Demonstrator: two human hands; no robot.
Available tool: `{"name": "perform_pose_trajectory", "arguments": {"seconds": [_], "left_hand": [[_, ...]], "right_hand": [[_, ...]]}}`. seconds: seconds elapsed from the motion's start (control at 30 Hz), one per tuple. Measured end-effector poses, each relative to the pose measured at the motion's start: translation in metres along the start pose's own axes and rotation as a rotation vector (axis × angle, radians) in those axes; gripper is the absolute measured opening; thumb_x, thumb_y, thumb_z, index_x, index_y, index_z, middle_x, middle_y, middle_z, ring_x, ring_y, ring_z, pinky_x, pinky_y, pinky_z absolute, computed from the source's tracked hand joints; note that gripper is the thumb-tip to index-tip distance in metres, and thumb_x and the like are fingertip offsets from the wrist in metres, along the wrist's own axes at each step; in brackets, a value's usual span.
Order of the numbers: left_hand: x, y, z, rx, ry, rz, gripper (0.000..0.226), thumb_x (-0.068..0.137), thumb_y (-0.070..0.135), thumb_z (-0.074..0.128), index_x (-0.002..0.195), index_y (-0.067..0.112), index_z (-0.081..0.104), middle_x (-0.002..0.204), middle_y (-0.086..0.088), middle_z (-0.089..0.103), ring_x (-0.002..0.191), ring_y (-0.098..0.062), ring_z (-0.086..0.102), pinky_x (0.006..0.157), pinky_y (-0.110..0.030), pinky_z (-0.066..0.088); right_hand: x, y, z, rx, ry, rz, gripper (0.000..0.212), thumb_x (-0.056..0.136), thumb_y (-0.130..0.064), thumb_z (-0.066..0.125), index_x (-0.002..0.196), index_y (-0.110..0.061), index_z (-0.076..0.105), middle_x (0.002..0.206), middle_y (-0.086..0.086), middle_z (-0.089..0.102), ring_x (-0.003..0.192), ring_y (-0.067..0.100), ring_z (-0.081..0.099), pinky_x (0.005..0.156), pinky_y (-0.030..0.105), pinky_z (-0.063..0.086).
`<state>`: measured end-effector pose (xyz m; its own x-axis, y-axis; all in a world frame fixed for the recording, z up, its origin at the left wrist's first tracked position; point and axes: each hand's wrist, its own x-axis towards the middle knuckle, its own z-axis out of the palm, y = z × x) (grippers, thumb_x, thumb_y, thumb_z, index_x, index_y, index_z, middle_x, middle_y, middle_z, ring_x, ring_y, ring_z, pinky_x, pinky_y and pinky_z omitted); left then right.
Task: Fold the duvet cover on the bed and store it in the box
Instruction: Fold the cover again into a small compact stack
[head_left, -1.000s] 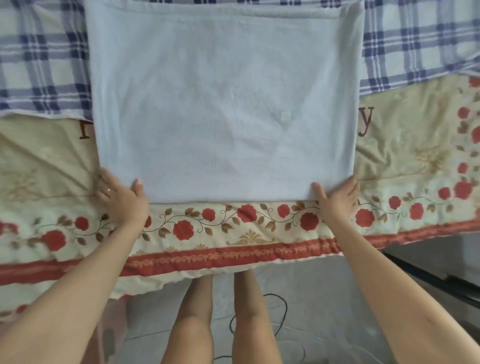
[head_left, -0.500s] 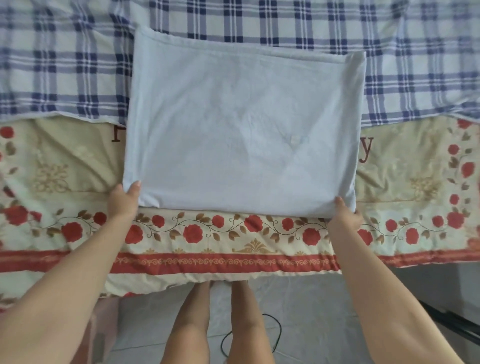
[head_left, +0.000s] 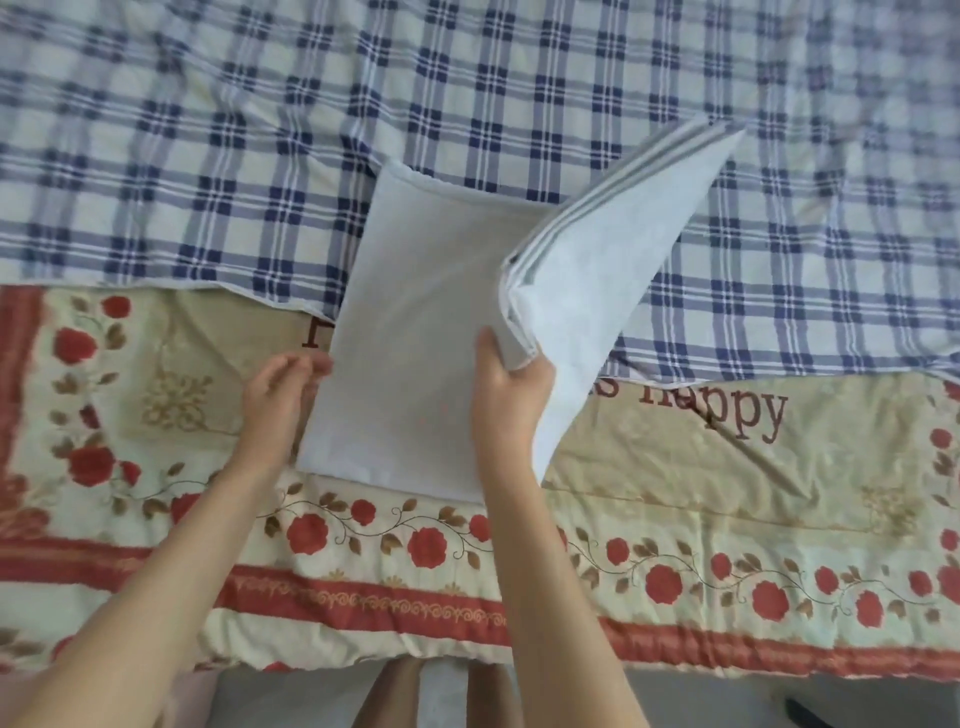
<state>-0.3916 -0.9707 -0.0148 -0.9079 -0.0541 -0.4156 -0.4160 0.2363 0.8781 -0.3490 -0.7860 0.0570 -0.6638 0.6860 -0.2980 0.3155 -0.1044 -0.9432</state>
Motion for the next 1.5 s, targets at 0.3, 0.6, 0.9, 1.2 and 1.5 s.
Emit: {"name": "perform_pose_trajectory", "arguments": {"seconds": [0.3,0.6,0.9,1.2,1.5], "left_hand": [[0.039,-0.059,0.0,0.175,-0.206,-0.331,0.047,0.091,0.042,0.057,0.125,0.01,0.053,0.123,-0.004,0.058,0.114,-0.022,0.055,0.087,-0.025,0.041],[0.004,-0.053,-0.009,0.304,-0.125,0.273,0.046,0.088,0.011,0.063,0.128,0.019,0.042,0.127,0.013,0.045,0.111,0.006,0.043,0.085,0.001,0.035],[0.011,-0.086,-0.014,0.296,-0.021,0.119,0.036,0.089,0.012,0.06,0.12,0.02,0.044,0.115,0.014,0.047,0.102,-0.012,0.053,0.082,-0.029,0.046],[0.004,-0.095,-0.028,0.244,0.003,0.15,0.038,0.087,0.006,0.061,0.118,0.02,0.044,0.112,0.028,0.044,0.102,0.002,0.045,0.084,-0.025,0.04],[0.002,-0.097,-0.014,0.612,-0.082,-0.051,0.048,0.089,0.016,0.062,0.126,0.013,0.031,0.105,-0.01,0.057,0.071,-0.023,0.059,0.064,-0.039,0.053]], "right_hand": [[-0.049,0.138,0.075,-1.049,-0.871,-0.194,0.077,0.085,-0.004,0.049,0.151,-0.02,0.012,0.133,0.01,0.046,0.124,0.028,0.042,0.107,0.04,0.029],[0.005,0.139,0.006,-0.94,-0.238,-0.417,0.044,0.078,-0.002,0.047,0.12,-0.012,0.054,0.113,0.005,0.053,0.104,0.023,0.047,0.096,0.034,0.032],[0.06,0.135,-0.02,-1.405,-0.545,-0.439,0.081,0.082,-0.07,0.015,0.151,-0.034,-0.007,0.159,0.002,-0.013,0.144,0.022,-0.019,0.113,0.054,-0.011],[0.036,0.163,-0.036,-1.421,-0.63,-0.39,0.087,0.079,-0.08,0.02,0.141,-0.042,-0.028,0.151,-0.002,-0.034,0.139,0.019,-0.031,0.114,0.053,-0.007],[0.034,0.174,-0.054,-1.601,-0.704,-0.331,0.084,0.075,-0.083,-0.003,0.143,-0.041,-0.027,0.153,0.002,-0.032,0.141,0.026,-0.025,0.11,0.058,-0.015]]}}
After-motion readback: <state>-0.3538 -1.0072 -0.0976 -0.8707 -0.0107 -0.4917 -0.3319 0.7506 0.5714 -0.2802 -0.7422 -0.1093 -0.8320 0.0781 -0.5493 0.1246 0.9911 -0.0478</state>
